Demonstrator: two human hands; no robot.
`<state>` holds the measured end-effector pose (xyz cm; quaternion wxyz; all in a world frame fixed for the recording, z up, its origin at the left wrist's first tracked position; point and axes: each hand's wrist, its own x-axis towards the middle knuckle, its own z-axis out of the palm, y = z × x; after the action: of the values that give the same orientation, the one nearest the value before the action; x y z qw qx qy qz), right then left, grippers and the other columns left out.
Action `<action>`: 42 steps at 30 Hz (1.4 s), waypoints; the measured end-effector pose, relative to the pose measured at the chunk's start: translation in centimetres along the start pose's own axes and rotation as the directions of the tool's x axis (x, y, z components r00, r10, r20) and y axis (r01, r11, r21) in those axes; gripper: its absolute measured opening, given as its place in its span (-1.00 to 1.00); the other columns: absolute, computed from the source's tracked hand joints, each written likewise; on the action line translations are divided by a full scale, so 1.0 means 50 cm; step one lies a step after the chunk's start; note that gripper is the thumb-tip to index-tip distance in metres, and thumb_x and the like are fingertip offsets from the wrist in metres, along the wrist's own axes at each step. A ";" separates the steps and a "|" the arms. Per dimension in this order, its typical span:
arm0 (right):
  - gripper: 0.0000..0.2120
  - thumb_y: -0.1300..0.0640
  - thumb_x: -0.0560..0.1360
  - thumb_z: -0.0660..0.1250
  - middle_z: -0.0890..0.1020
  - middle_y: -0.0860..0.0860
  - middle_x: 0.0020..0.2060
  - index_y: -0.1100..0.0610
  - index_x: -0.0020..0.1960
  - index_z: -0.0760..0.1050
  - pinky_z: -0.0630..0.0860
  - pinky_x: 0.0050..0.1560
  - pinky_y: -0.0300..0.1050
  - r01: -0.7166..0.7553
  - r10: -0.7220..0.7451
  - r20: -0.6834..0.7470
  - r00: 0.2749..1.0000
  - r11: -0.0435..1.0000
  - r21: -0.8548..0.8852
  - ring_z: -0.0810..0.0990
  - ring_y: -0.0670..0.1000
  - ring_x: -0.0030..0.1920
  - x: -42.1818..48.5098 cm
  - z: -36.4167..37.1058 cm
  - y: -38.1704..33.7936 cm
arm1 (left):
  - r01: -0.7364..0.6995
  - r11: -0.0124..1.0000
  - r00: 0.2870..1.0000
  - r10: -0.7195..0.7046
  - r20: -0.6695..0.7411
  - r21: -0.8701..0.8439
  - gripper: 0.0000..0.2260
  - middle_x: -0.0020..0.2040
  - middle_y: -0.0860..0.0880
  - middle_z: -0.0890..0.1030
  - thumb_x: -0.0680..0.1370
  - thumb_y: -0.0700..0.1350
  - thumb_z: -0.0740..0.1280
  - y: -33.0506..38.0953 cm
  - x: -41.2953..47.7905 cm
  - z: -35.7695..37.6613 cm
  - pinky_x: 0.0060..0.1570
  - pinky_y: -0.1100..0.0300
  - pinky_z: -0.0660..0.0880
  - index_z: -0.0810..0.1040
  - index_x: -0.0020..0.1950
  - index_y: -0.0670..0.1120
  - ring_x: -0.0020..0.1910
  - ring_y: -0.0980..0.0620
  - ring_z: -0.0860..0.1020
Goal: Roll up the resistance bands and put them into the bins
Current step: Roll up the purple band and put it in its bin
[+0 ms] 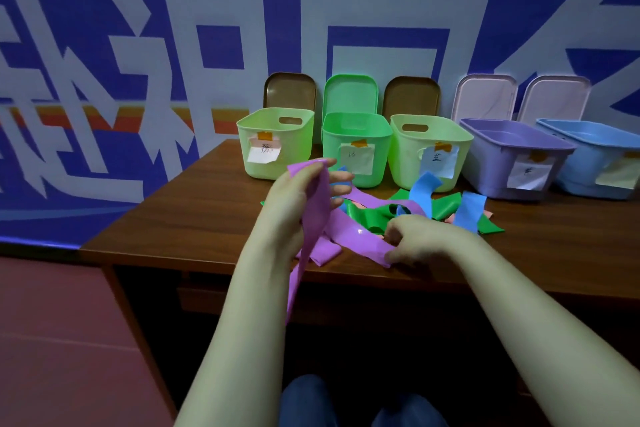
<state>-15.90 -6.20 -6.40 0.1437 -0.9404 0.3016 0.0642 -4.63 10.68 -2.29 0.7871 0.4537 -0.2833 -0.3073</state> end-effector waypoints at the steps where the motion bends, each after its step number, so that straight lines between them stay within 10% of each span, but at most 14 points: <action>1: -0.73 -0.01 0.38 0.43 0.59 0.06 -0.24 0.14 -0.15 0.43 0.44 -0.30 -0.13 -0.025 0.025 0.020 0.999 1.000 -0.015 0.54 0.05 -0.27 0.000 0.003 -0.001 | 0.006 1.000 1.000 -0.006 -0.006 0.001 -0.81 -0.30 -0.06 0.68 0.63 -0.19 0.13 -0.007 0.000 0.001 -0.26 0.21 0.51 0.52 0.04 -0.18 -0.38 0.08 0.61; 13: -0.82 0.17 0.43 0.36 0.55 0.04 -0.09 -0.01 -0.19 0.36 0.46 -0.18 -0.08 0.138 -0.136 -0.030 0.990 0.989 0.051 0.50 0.00 -0.19 -0.005 -0.038 0.002 | -0.047 0.999 0.993 0.045 -0.106 -0.012 -0.81 -0.35 -0.07 0.67 0.62 -0.19 0.16 -0.013 0.029 -0.016 -0.41 0.31 0.50 0.55 -0.04 -0.19 -0.43 0.10 0.58; 18: -0.89 0.26 0.46 0.30 0.57 0.03 -0.30 0.07 -0.12 0.43 0.46 -0.26 -0.07 0.241 -0.161 -0.244 0.956 0.907 0.346 0.50 0.00 -0.34 -0.011 -0.078 -0.016 | -0.060 0.998 0.991 0.057 -0.119 -0.022 -0.82 -0.29 -0.11 0.67 0.61 -0.18 0.18 -0.017 0.042 -0.028 -0.35 0.26 0.51 0.56 -0.03 -0.19 -0.38 0.06 0.59; 24: -0.77 0.29 0.56 0.21 0.44 -0.08 -0.28 0.04 0.11 0.51 0.35 -0.39 -0.46 0.534 -0.134 -0.667 0.733 0.721 0.442 0.42 -0.28 -0.39 -0.023 -0.120 -0.062 | -0.101 0.994 0.969 0.091 -0.229 -0.035 -0.82 -0.38 -0.03 0.66 0.62 -0.17 0.15 -0.011 0.057 -0.050 -0.45 0.33 0.50 0.54 -0.04 -0.17 -0.46 0.10 0.58; 35: -0.74 0.23 0.55 0.30 0.52 -0.01 0.03 0.26 0.22 0.50 0.35 -0.02 -0.56 0.629 -0.170 -0.966 0.193 0.777 -0.011 0.46 -0.12 0.03 -0.036 -0.222 -0.141 | -0.134 0.984 0.965 0.158 -0.211 0.121 -0.76 -0.30 0.02 0.68 0.63 -0.09 0.15 0.013 0.104 -0.103 -0.35 0.30 0.57 0.56 0.08 -0.16 -0.35 0.13 0.63; 42: -0.89 0.21 0.52 0.34 0.54 -0.06 -0.10 0.20 0.02 0.56 0.39 -0.12 -0.53 0.698 0.006 -0.997 0.071 0.714 0.054 0.48 -0.25 -0.14 -0.049 -0.286 -0.172 | -0.117 0.986 0.960 0.144 -0.241 0.121 -0.77 -0.44 0.00 0.63 0.66 -0.16 0.04 0.013 0.131 -0.060 -0.54 0.38 0.42 0.46 -0.07 -0.12 -0.48 0.09 0.55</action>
<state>-12.35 -2.59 9.67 0.1850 -0.7140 0.0723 -0.6714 1.96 7.73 -1.92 0.8099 0.5098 -0.2275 -0.1799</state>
